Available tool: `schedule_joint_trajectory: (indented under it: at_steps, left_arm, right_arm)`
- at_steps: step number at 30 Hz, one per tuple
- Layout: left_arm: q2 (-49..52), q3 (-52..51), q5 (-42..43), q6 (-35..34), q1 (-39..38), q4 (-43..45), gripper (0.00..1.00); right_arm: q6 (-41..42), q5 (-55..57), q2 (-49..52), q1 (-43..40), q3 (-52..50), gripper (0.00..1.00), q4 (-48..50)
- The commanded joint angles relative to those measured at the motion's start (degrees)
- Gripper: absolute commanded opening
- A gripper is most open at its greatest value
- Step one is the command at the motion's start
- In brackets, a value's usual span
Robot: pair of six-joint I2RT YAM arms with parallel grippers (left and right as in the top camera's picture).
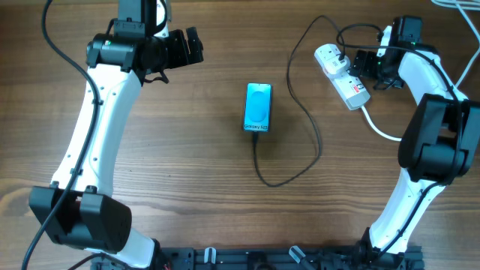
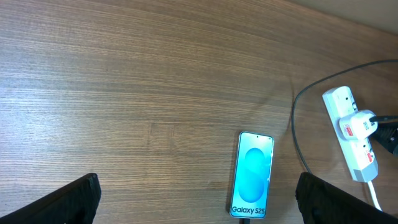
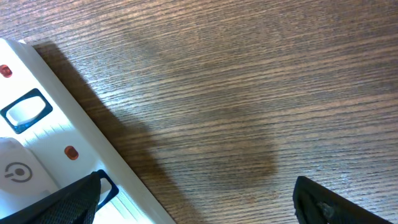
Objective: Plug charger to phone and switch on socket
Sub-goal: 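Press the power strip's switch down with the right gripper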
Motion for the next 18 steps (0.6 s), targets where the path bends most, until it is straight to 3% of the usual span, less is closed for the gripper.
schedule_joint_trajectory:
  at_steps: [1,18]
  left_arm:
    - [0.22,-0.24,-0.76,-0.48,0.04,0.13,1.00]
    - [0.22,-0.24,-0.76,-0.48,0.04,0.13,1.00]
  right_arm:
    - [0.20,-2.21,1.51,0.63,0.02,1.00,-0.17]
    - [1.70,-6.51,3.23,0.74,0.02,1.00,-2.01]
